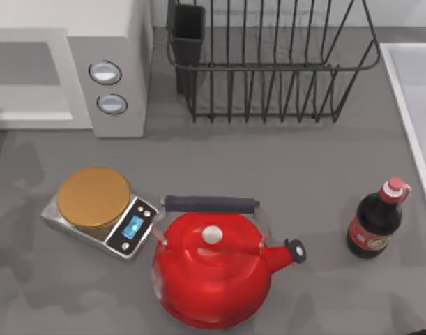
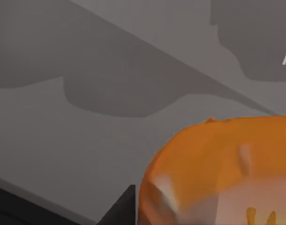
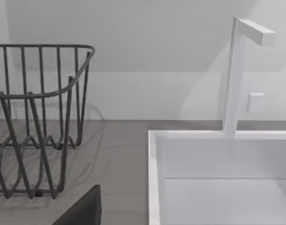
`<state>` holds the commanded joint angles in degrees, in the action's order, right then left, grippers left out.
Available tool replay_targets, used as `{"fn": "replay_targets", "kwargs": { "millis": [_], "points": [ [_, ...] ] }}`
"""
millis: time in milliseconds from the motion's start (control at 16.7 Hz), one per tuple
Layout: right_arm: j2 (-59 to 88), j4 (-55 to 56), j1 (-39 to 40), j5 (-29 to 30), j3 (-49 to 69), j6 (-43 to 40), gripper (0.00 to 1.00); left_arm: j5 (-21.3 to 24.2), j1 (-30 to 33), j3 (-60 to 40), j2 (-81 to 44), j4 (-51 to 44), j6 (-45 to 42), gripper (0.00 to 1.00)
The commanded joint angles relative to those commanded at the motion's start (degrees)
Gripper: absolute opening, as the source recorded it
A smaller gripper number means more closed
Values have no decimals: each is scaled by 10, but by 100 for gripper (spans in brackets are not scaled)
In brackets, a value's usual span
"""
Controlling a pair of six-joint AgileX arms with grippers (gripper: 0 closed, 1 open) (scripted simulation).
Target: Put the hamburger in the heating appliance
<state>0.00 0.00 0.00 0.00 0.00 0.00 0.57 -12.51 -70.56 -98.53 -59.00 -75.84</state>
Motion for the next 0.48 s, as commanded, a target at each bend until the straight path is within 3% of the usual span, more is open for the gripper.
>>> {"fn": "replay_targets", "kwargs": {
  "millis": [240, 480],
  "points": [
    [0, 0, 0, 0, 0, 0, 100, 11, 8, 31, -31, 149, 92, 0],
    [0, 0, 0, 0, 0, 0, 100, 31, 15, 79, -68, 386, 227, 0]
  ]
}}
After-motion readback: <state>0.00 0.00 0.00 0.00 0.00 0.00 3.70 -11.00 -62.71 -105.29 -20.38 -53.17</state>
